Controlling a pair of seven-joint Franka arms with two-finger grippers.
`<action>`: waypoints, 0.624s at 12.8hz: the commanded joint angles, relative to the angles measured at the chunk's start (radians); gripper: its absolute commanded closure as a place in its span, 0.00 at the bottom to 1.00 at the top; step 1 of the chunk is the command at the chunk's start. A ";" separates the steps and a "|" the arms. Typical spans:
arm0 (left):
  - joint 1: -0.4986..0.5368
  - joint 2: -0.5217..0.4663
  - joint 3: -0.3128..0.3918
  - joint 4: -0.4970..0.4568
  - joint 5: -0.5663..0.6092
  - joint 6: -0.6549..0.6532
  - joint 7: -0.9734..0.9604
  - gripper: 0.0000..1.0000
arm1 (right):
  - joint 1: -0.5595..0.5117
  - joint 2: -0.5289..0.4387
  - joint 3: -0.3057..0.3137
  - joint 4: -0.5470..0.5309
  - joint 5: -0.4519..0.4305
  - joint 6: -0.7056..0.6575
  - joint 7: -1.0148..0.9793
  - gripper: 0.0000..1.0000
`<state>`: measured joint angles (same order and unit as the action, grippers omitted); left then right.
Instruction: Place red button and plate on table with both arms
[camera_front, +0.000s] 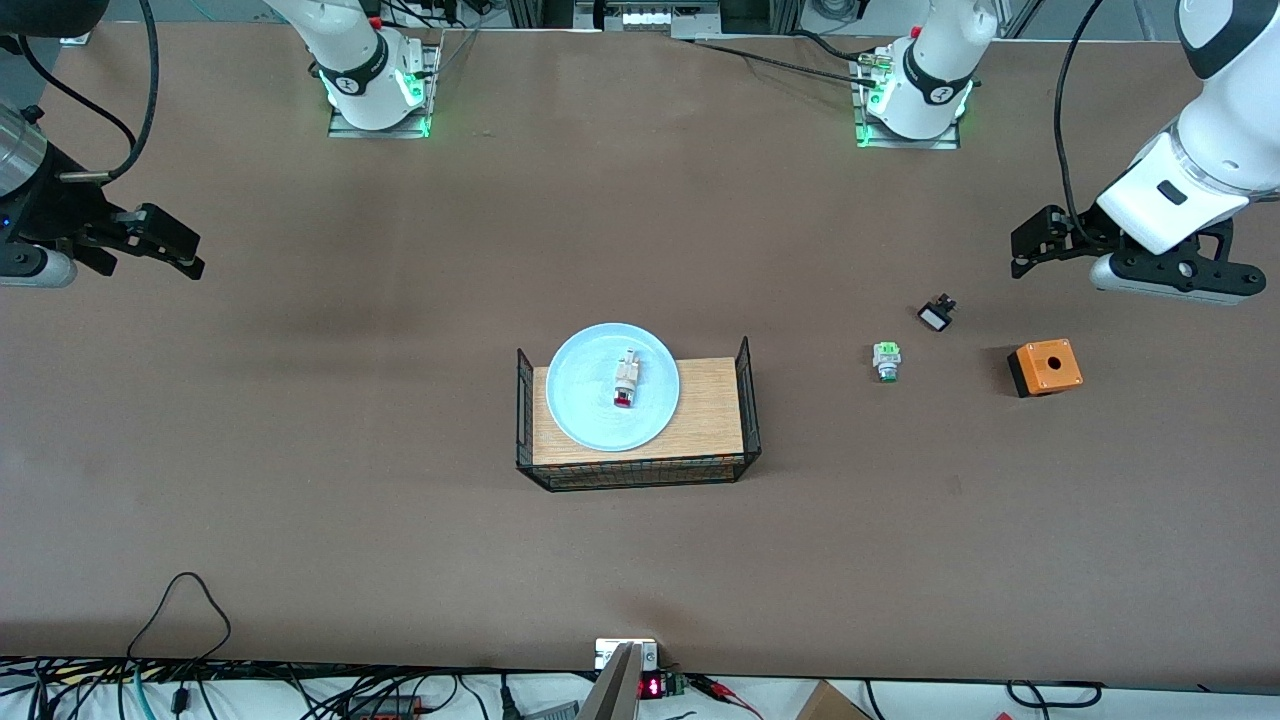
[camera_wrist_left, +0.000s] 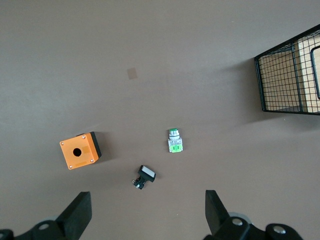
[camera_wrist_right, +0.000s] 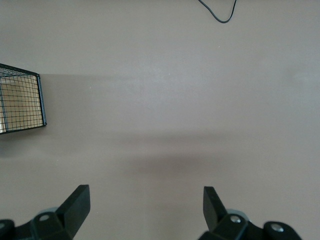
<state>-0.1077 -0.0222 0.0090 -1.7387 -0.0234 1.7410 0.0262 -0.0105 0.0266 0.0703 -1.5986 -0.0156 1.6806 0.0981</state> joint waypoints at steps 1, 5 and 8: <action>-0.003 -0.007 0.000 -0.001 0.019 -0.008 0.009 0.00 | -0.008 0.007 0.006 0.020 0.002 -0.016 -0.014 0.00; 0.003 -0.007 0.002 -0.001 0.017 -0.015 0.011 0.00 | -0.006 0.009 0.008 0.020 0.003 -0.018 -0.017 0.00; 0.000 -0.008 0.000 0.001 0.019 -0.017 0.009 0.00 | 0.015 0.012 0.011 0.014 0.002 -0.027 -0.012 0.00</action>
<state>-0.1065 -0.0222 0.0103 -1.7387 -0.0234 1.7367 0.0262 -0.0046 0.0307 0.0758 -1.5986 -0.0153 1.6758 0.0971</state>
